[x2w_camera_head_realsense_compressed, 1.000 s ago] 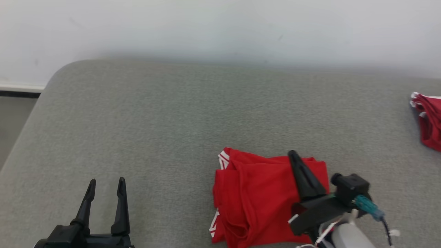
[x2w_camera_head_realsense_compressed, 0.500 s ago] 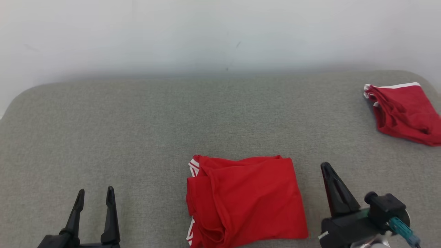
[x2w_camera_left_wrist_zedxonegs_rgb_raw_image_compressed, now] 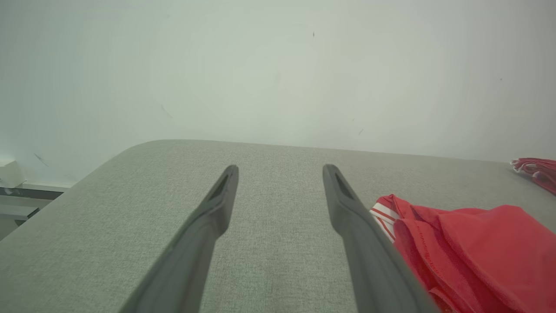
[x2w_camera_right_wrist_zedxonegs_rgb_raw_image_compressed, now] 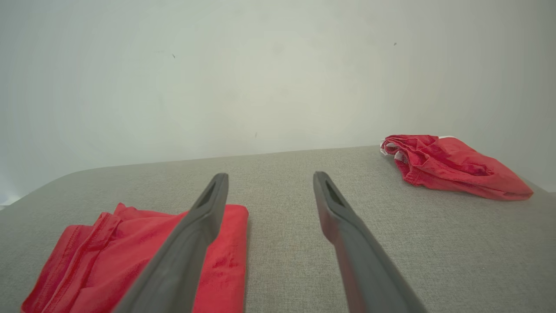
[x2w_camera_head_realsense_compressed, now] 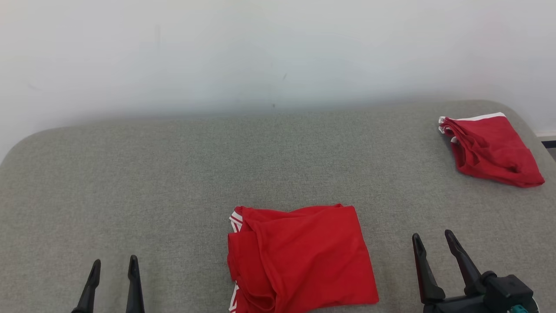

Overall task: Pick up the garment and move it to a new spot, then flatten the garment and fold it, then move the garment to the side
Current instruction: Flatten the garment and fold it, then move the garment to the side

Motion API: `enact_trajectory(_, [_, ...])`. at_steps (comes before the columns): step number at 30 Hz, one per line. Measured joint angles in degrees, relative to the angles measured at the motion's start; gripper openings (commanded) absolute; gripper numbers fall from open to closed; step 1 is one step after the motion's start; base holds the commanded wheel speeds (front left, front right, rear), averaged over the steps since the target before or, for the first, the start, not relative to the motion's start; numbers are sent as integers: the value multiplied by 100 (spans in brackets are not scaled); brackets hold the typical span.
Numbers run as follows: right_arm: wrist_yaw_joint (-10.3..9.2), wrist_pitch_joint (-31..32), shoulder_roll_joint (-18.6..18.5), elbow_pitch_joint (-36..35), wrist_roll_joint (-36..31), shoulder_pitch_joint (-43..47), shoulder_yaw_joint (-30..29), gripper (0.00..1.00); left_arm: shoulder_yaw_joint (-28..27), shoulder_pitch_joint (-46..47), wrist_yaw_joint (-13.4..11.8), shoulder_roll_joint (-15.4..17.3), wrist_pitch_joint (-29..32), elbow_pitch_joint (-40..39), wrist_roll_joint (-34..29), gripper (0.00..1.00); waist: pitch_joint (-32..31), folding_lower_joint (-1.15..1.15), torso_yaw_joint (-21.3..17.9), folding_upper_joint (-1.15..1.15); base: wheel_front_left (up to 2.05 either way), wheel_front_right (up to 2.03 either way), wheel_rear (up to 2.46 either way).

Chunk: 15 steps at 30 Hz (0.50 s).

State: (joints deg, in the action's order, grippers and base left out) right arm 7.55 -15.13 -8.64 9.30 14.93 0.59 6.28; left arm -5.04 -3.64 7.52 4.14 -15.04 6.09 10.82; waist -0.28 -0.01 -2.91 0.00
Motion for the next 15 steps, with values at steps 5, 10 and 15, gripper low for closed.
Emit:
enact_trajectory(5, [0,0,35,-24,-34,113,-80,100,-124,-110,0,0,0,40,-71,100,-64,0,2,0,0,0,0])
enact_trajectory(10, [0,0,57,32,-41,187,-133,100,-258,-165,0,0,0,80,-101,100,-103,0,25,0,0,0,0])
enact_trajectory(15, [0,0,54,108,-41,187,-157,100,-341,-230,0,1,0,120,-124,100,-123,0,62,0,0,0,0])
